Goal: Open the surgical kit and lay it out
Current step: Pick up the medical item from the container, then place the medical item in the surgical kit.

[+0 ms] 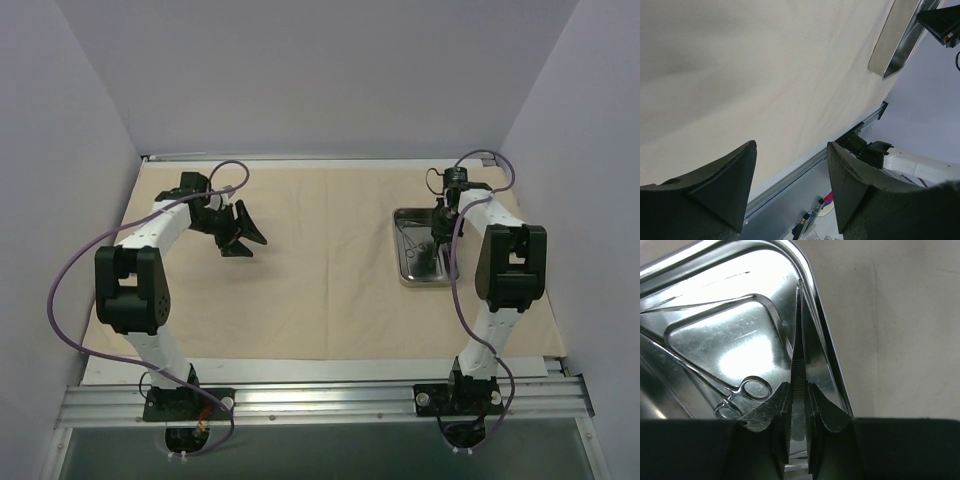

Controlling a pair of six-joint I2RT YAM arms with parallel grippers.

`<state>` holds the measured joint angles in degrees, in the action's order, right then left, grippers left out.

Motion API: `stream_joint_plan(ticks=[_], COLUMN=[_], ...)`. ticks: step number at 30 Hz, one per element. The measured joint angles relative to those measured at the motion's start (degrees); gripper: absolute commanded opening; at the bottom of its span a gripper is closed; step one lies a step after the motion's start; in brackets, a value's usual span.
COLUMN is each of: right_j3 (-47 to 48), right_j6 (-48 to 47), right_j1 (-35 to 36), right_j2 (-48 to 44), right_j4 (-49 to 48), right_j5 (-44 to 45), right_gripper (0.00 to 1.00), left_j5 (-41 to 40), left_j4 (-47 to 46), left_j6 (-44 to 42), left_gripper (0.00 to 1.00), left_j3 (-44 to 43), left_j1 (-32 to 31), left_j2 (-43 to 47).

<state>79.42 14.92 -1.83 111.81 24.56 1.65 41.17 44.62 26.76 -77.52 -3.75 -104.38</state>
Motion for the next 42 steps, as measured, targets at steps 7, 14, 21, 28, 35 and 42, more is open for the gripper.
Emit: stream_joint_plan(ticks=[7, 14, 21, 28, 35, 42], right_j3=[2.21, 2.29, 2.27, 2.27, 2.27, 2.27], right_j6=[0.94, 7.43, 17.03, 21.68, 23.96, 24.79], right_j1=[0.37, 4.48, 13.29, 18.93, 23.06, 25.88], right_j2=[-3.48, -9.97, -12.09, -12.07, -12.07, -12.07], right_j4=[0.70, -3.21, -11.91, -14.73, -16.59, -17.22], right_j5=[-4.61, -13.97, -22.38, -26.45, -27.34, -27.93], right_gripper=[0.00, 0.00, 0.00, 0.00, 0.00, 0.00], left_j5=[0.59, 0.83, -1.49, -4.92, -7.63, -9.27], left_j4=[-0.74, -6.10, -11.43, -12.13, -12.11, -12.02], left_j6=[0.22, 3.98, 7.39, 8.83, 9.22, 9.20], left_gripper=[0.68, 0.70, 0.73, 0.75, 0.75, 0.75], left_j3=[-2.19, -5.46, -10.25, -10.47, -10.47, -10.49], left_j1=[-2.56, -9.60, -17.81, -20.85, -23.82, -25.57], left_j2=[1.20, 2.12, 2.16, 2.58, 3.34, 3.56])
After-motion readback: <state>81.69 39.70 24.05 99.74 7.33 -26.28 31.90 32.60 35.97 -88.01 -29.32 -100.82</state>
